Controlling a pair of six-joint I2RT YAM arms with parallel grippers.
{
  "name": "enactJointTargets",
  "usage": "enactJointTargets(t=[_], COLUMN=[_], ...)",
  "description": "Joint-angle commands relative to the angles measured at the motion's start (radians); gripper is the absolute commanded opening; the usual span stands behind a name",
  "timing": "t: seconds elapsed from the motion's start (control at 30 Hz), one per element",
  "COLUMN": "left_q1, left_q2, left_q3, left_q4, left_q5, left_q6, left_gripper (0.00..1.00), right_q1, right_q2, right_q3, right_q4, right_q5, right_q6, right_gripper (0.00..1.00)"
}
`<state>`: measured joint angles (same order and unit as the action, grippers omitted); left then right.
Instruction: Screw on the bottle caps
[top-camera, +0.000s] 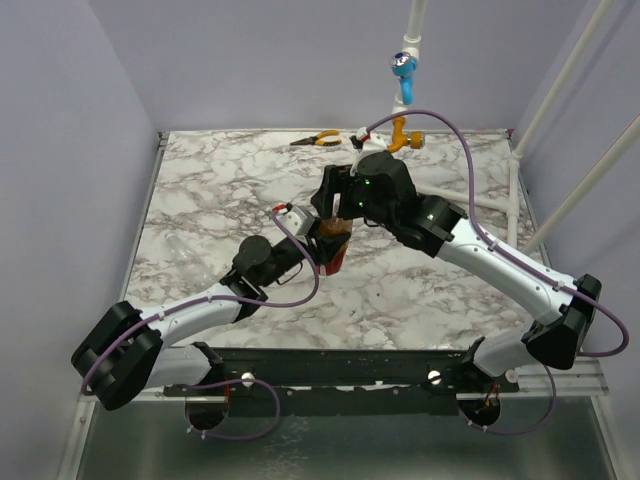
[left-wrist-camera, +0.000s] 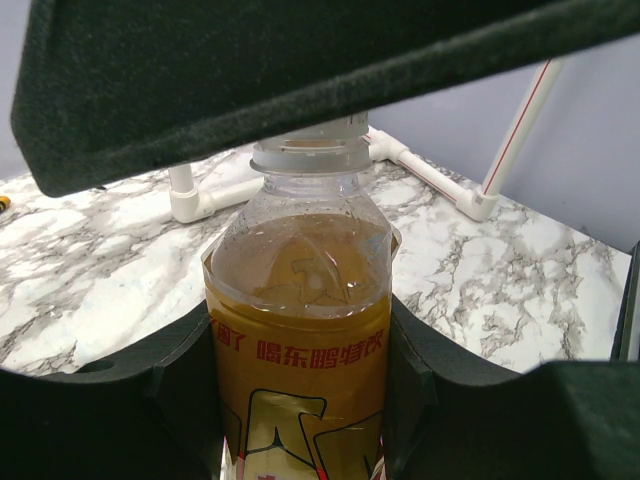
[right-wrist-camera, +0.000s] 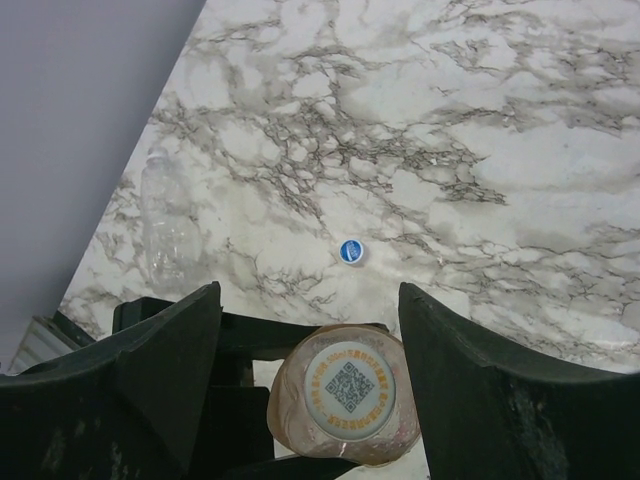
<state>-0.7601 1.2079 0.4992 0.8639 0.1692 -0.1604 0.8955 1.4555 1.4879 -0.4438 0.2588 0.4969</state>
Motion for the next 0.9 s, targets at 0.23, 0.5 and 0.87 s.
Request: enactJointTargets(t=[0.23,0.5,0.87], left_q1=[0.009,0.022,0.03], left_q2=[0.017,0.039,0.033], left_q3=[0.009,0.023,0.029], left_q4=[0.015,0.018,0.017], left_q5=[0.005,0.004,0.03], left_q6=[-0.006,-0.011,-0.007], left_gripper=[0.23,0.23,0.23], right_q1=[0.0,0.003,0.007], right_q2=[-0.041,-0.064,-0.094], right_q3=[-0.002,-0.011,-0.035], right_q4=[-0.009,-0.027,-0.074], right_q5=[-0.015,-0.024,0.103], right_q6=[0.021,0.027,0.053], right_gripper=[0.74,0.74,0.75])
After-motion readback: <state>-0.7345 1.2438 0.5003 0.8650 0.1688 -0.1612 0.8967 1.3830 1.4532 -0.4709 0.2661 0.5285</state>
